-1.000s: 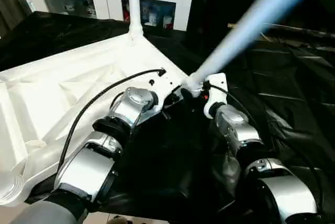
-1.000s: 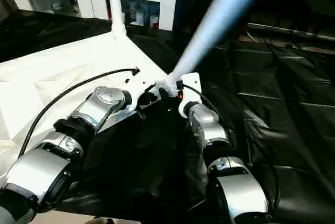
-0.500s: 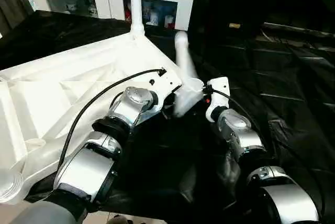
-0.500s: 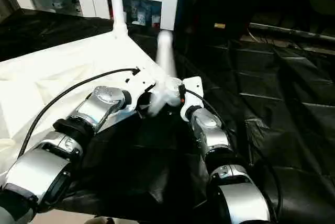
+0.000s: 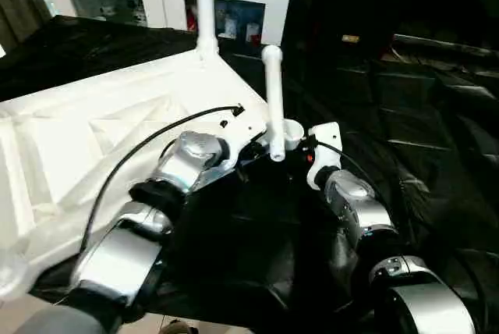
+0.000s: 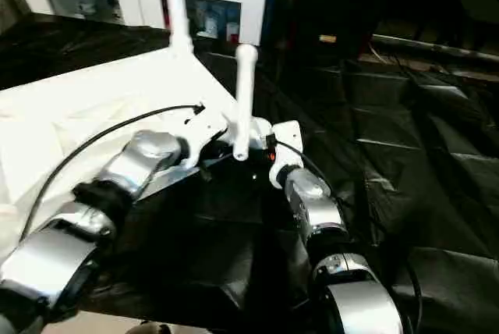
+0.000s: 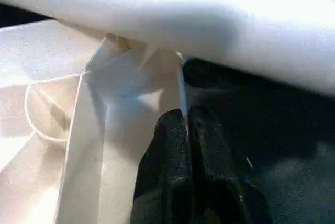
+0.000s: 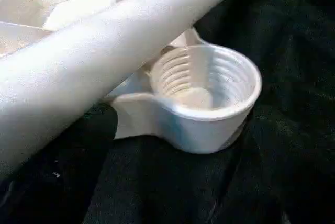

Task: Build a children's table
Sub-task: Insert table leg to table base

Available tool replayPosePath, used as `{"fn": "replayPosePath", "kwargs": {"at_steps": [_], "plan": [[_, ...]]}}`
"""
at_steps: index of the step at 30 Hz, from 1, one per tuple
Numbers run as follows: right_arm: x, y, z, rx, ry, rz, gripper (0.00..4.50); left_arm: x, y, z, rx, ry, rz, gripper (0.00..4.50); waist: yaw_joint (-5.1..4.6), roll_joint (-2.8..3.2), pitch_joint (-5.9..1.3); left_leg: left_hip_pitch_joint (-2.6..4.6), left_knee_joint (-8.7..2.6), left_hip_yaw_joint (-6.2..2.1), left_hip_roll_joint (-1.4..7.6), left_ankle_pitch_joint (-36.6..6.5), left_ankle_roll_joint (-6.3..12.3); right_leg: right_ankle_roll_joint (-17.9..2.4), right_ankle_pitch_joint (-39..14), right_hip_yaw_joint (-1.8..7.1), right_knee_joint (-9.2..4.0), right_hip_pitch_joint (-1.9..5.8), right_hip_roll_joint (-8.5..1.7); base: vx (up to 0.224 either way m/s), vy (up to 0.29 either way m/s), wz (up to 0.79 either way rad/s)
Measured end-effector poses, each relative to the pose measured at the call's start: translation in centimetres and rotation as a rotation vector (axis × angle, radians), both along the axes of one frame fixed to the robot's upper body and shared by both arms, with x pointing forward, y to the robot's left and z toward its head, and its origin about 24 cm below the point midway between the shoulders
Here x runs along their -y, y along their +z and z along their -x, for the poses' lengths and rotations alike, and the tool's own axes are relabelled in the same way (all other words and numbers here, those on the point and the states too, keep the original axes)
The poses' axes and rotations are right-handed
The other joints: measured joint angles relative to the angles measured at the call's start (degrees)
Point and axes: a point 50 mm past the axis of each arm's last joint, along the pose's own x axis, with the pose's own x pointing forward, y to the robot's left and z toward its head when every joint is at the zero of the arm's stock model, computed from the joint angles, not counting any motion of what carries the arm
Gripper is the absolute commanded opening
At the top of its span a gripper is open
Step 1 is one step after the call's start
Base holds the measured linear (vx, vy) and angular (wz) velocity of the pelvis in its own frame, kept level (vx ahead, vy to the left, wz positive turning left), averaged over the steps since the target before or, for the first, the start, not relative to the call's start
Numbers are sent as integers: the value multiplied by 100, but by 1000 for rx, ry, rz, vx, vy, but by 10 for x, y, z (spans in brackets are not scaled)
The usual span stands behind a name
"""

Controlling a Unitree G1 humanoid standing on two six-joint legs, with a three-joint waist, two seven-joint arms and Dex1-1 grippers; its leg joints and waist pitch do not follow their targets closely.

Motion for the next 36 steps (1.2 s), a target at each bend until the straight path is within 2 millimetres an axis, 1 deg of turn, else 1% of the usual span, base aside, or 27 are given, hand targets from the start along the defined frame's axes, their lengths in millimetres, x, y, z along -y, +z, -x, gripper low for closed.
{"fn": "replayPosePath", "kwargs": {"at_steps": [2,6,9,12,17,18,19,20,22,24,26,29,34,36], "plan": [[3,-4,3,-15,27,2,446,-9,-1,5,1,-67,-6,0,10,1,1,1,10,12,12,2,-2,-1,-1,-2,11,0,0,0,0,0],[3,-5,9,-28,106,-14,446,-26,2,10,7,-132,-34,0,11,-6,24,0,37,37,35,6,-11,-4,-3,-2,37,-1,0,0,0,0],[8,-5,13,-30,144,-5,446,-31,2,13,21,-172,-41,0,27,-12,30,-3,55,51,39,5,-13,-4,-3,2,44,-1,-3,0,0,0],[15,-4,19,-25,200,22,446,-35,4,17,23,-216,-38,0,42,-31,41,-2,56,63,44,5,-13,-4,-3,3,45,-1,-5,0,0,0],[24,-6,32,-24,268,67,446,-40,5,23,36,-275,-43,0,126,-53,54,0,61,86,59,9,-13,-3,-3,2,56,-6,-5,0,0,0],[29,-9,34,-40,263,78,446,-42,6,24,42,-278,-48,0,128,-63,60,0,62,89,60,9,-15,-3,-3,3,57,-6,-5,0,0,0],[39,-12,37,-56,243,97,446,-46,7,25,44,-287,-55,0,129,-71,65,0,64,91,60,9,-16,-2,-3,4,56,-6,-6,0,0,0],[59,-11,37,-65,187,140,446,-55,6,29,29,-302,-60,0,131,-72,65,1,66,100,58,9,-16,-2,-3,11,56,-6,-10,0,0,0],[97,-4,37,-73,73,201,446,-65,7,33,18,-322,-64,0,154,-80,66,3,67,107,57,4,-24,-2,-3,11,56,-2,-14,0,0,0],[108,2,36,-66,37,211,446,-69,8,33,13,-322,-70,0,140,-92,64,10,70,107,61,-4,-40,-2,-3,11,64,0,-12,0,0,0],[105,6,35,-56,49,199,446,-70,8,33,13,-321,-71,0,128,-93,65,10,73,107,63,-3,-42,-1,-2,11,71,-1,-11,0,0,0],[99,12,34,-46,84,155,446,-64,6,34,11,-334,-58,0,136,-94,66,7,74,107,63,-3,-42,-1,-2,10,72,-3,-12,0,0,0],[93,29,28,4,88,32,446,-64,6,36,16,-338,-58,0,141,-95,66,8,75,108,65,14,-15,-1,-3,9,74,-3,-11,0,0,0],[86,36,23,15,80,-37,446,-65,7,36,18,-332,-56,0,139,-94,66,9,79,107,65,15,-14,-1,-3,9,81,-4,-11,0,0,0]]}}
